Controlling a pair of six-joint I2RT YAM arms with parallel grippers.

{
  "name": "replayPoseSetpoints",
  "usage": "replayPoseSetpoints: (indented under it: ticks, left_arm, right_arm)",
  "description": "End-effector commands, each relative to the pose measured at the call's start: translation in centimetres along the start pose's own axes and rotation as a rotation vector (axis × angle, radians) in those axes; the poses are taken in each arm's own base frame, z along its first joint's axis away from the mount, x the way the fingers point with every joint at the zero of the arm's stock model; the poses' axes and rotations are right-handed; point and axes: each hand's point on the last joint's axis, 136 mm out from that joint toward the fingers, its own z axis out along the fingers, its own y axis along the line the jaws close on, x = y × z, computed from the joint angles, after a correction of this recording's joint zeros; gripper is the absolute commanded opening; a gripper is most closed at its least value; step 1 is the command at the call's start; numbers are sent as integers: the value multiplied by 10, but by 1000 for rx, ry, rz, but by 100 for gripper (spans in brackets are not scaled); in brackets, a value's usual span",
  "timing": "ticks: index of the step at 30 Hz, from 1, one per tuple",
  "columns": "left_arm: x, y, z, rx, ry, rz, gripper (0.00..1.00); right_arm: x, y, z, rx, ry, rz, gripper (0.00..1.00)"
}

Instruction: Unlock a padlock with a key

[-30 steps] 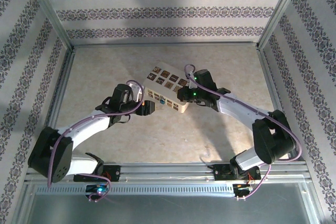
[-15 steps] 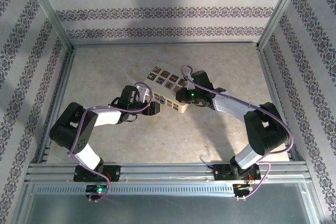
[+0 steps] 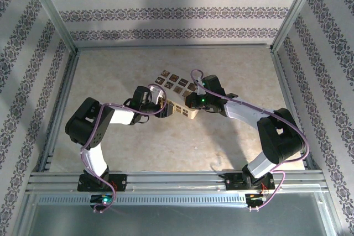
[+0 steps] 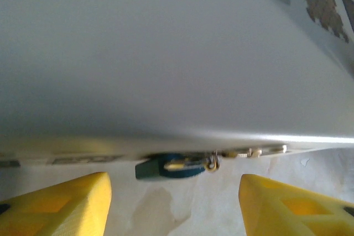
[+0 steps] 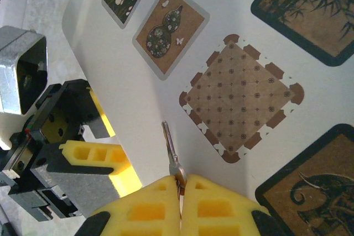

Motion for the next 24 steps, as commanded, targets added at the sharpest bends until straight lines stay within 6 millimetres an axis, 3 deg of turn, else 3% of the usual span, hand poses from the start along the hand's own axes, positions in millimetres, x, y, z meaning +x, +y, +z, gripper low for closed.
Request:
replayPoseSetpoints:
  ticks: [1,14,24]
  left_arm:
    - [-20,-4,3,39,-47,73,60]
    - [-12,-22,16,107,-27,42,53]
    - [-20,-30,22,129,-65,-18,47]
  right_arm:
    - [15,-22,2,66,41,20,0]
    - [15,-21,3,60,47,22,0]
    - [15,-21,3,58,43,26,0]
